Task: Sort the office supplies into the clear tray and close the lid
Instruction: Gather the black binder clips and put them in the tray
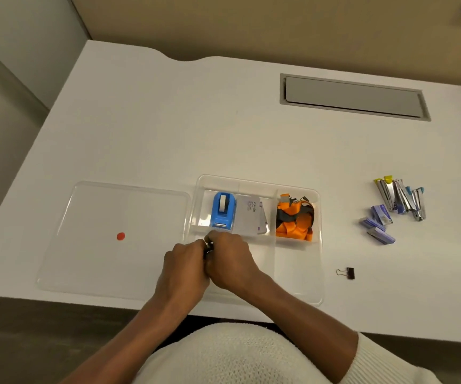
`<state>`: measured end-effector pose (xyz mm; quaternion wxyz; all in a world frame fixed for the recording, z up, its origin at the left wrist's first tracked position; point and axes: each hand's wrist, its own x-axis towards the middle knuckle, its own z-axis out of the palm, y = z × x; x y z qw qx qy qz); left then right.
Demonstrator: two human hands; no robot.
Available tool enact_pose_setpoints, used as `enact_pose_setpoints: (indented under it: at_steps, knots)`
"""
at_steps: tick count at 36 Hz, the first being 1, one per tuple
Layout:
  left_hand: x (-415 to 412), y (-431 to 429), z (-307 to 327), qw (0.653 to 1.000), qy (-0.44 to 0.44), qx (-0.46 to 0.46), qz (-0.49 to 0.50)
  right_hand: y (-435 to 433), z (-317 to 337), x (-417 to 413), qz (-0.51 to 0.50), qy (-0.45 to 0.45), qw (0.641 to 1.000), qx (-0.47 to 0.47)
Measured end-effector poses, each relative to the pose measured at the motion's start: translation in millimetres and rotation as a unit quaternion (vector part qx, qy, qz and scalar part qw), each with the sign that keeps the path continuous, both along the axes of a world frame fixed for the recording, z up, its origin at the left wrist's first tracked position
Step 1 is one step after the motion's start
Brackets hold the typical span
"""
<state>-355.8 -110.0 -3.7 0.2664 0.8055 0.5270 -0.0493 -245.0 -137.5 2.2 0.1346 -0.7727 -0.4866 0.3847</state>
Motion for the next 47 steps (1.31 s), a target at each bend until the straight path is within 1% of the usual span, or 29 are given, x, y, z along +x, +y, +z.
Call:
enact_pose_setpoints:
  at_steps: [7,10,14,18,22,27,29,32,35,38,42,47]
  knots:
    - [-3,1,0,1.000,0.018,0.011,-0.003,-6,-2,-1,-0.013,-0.002,1.000,0.011]
    - [-2,1,5,0.999,0.023,0.026,-0.004,-12,3,7,-0.015,-0.011,0.999,0.043]
    - [4,-3,18,0.996,0.044,0.069,-0.044,-25,11,23,-0.058,-0.012,0.994,0.096]
    - [24,-9,24,0.992,0.007,0.104,-0.077,-47,13,48,-0.123,-0.015,0.984,0.128]
    - [58,-16,18,0.981,-0.043,0.109,-0.157,-76,13,78,-0.190,-0.015,0.968,0.162]
    - [104,-31,3,0.944,-0.102,0.146,-0.278,-116,8,119,-0.251,-0.086,0.944,0.196]
    - [120,-40,-3,0.926,-0.125,0.153,-0.323,-131,1,136,-0.278,-0.119,0.935,0.185]
    - [142,-53,-16,0.906,-0.125,0.144,-0.377,-152,-12,160,-0.310,-0.169,0.927,0.126]
    - [157,-62,-29,0.894,-0.089,0.141,-0.415,-175,-25,179,-0.311,-0.201,0.928,0.049]
    - [163,-68,-41,0.889,-0.063,0.158,-0.424,-195,-38,189,-0.265,-0.224,0.938,0.016]
    - [163,-71,-52,0.889,-0.069,0.161,-0.422,-209,-51,190,-0.197,-0.239,0.951,0.010]
    - [164,-70,-57,0.895,-0.081,0.163,-0.408,-212,-59,184,-0.151,-0.260,0.953,0.036]
